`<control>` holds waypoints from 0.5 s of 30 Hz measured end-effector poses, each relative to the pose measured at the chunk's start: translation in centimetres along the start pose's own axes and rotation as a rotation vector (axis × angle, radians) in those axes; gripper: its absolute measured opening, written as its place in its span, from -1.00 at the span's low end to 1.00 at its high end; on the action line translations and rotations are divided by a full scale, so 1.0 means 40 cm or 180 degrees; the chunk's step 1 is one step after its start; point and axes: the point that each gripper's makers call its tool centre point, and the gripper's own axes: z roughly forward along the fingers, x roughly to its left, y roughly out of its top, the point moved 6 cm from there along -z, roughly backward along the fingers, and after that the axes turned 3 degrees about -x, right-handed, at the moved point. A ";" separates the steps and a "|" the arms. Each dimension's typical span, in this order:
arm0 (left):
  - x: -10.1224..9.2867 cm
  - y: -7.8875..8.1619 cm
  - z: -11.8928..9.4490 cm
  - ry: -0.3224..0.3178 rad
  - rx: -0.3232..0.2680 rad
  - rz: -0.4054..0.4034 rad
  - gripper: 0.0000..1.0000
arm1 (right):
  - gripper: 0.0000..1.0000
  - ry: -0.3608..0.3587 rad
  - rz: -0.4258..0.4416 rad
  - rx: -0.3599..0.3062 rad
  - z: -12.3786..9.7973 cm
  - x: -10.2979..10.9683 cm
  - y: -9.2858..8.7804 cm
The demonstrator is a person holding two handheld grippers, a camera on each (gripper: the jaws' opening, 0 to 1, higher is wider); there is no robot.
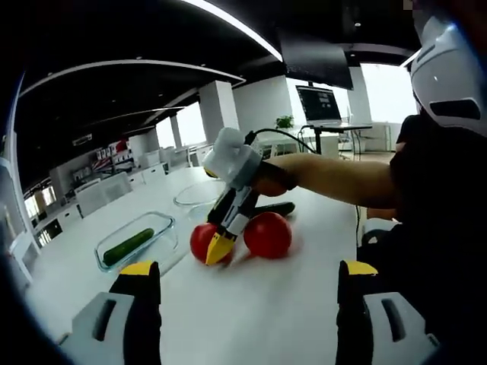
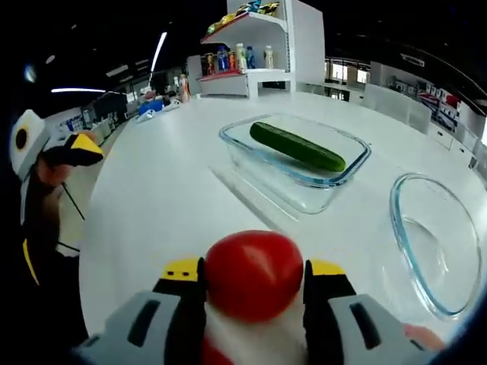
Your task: Sort the scattered tomatoes and cucumbers on the table and place them into their respective storage containers
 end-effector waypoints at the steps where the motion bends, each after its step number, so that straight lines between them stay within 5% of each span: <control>1: -0.001 0.001 0.000 0.0002 0.0001 0.0008 0.91 | -0.09 -0.0008 -0.0003 0.0004 0.001 -0.004 0.001; 15: 0.007 -0.014 0.006 0.0012 0.0017 -0.0057 0.91 | -0.13 -0.0111 0.0093 0.0074 0.004 0.010 0.003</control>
